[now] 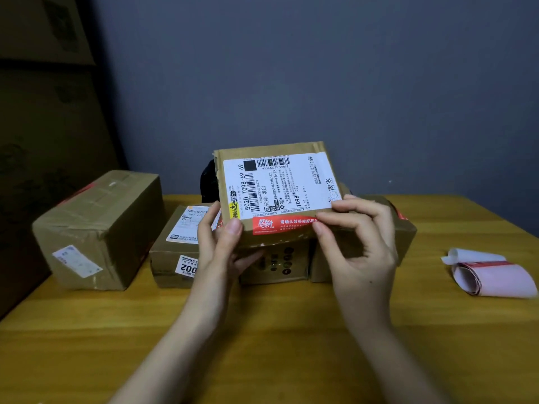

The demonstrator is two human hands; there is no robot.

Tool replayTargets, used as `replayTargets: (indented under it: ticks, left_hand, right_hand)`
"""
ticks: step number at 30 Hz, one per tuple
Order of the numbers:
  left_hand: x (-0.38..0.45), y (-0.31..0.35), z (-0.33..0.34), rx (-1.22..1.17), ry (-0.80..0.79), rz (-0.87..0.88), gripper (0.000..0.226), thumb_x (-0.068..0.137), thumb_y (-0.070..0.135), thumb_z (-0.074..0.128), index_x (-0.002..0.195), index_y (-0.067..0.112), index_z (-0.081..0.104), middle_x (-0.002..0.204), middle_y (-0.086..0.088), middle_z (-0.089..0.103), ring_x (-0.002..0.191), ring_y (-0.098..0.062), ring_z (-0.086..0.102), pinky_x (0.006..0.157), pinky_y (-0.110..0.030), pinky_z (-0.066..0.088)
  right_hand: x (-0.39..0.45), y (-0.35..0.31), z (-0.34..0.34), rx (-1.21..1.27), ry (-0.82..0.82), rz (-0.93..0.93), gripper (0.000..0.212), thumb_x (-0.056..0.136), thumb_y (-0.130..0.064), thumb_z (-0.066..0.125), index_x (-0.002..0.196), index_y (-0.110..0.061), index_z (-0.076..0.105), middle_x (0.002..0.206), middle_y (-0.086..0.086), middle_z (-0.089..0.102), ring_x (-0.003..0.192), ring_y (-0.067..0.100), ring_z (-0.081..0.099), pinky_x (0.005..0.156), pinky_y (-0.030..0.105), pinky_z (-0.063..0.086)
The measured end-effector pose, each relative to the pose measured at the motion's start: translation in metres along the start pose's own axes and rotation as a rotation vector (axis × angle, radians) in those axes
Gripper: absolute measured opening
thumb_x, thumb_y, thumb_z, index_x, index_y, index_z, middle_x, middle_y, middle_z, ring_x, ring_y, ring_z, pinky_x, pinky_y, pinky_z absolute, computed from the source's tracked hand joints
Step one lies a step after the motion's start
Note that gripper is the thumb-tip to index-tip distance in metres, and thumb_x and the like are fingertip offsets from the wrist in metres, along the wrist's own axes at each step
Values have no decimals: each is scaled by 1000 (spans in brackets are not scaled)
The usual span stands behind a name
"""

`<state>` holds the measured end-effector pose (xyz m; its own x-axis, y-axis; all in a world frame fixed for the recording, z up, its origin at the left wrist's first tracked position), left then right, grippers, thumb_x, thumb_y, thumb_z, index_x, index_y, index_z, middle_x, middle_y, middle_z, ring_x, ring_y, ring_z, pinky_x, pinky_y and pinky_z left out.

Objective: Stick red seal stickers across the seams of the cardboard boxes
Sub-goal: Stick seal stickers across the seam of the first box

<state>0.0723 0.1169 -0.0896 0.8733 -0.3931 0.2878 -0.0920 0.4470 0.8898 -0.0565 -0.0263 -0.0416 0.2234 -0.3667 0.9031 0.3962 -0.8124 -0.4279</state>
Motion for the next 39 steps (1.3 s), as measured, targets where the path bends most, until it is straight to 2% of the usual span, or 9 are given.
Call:
replayTargets:
  ticks: [3,5,9,14,20,24,29,35,39]
  left_hand:
    - [-4,7,-3,28,66,86,114,51,70,77,145,26,28,126,8,63,118,-18,59,91,-40,53]
    - [-6,10,-5,23,108,128,102,59,58,73,145,26,29,126,8,62,118,-17,59,92,-37,54]
    - [-10,16,-6,27,168,203,92,62,48,67,143,25,31,128,6,61,117,-14,60,100,-42,48]
    - [-14,21,-4,63,180,257,78,63,44,69,133,34,35,132,-2,57,112,-9,62,96,-37,49]
    - [-12,12,-7,4,198,217,82,62,44,68,135,33,33,122,3,64,111,-12,64,91,-33,53]
    - [-8,8,-6,8,174,169,88,61,48,68,139,35,30,113,10,68,114,-16,62,86,-34,54]
    - [-9,11,-6,73,165,166,106,52,61,80,141,37,28,128,0,59,113,-10,62,94,-39,50]
    - [-9,12,-7,73,167,174,89,60,50,71,137,39,29,128,-1,58,112,-9,62,94,-37,50]
    - [-7,8,-8,22,161,132,87,59,49,71,135,39,30,124,2,62,112,-11,63,84,-29,55]
  right_hand:
    - [-1,-4,0,-60,14,-15,11,85,-21,69,90,-12,72,102,-3,57,100,20,56,95,31,42]
    - [-3,-6,1,-101,16,-31,9,85,-18,70,89,-11,72,98,-4,58,97,17,54,92,25,39]
    - [-4,-6,3,-102,19,-18,7,85,-17,70,87,-11,71,94,-4,59,93,20,56,89,24,39]
    - [-7,-3,5,-47,27,45,8,85,-17,67,88,-10,70,92,-2,60,92,19,59,87,19,40]
    - [-10,-1,8,29,-9,106,5,84,-7,70,89,-8,68,93,3,60,95,4,57,85,12,41]
    - [-9,1,9,50,-17,131,8,85,-5,68,90,-11,67,95,1,60,96,7,58,82,19,47]
    - [-9,5,13,31,-60,164,12,87,-5,66,92,-15,65,93,-8,59,94,2,57,78,15,47]
    - [-7,7,16,-19,-113,135,3,91,-12,62,93,-12,63,92,-6,60,91,0,55,78,9,43]
    - [-3,6,19,-102,-181,40,15,93,-19,51,96,-9,62,95,-3,58,93,4,53,82,11,42]
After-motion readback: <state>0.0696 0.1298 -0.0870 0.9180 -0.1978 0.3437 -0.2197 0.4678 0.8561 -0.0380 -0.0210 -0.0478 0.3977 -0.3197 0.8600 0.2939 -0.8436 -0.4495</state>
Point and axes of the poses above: each hand's wrist, its own x-axis towards the middle knuckle, its own z-axis out of the palm, y = z × x, the point moved 7 cm from there along x, towards the middle knuckle
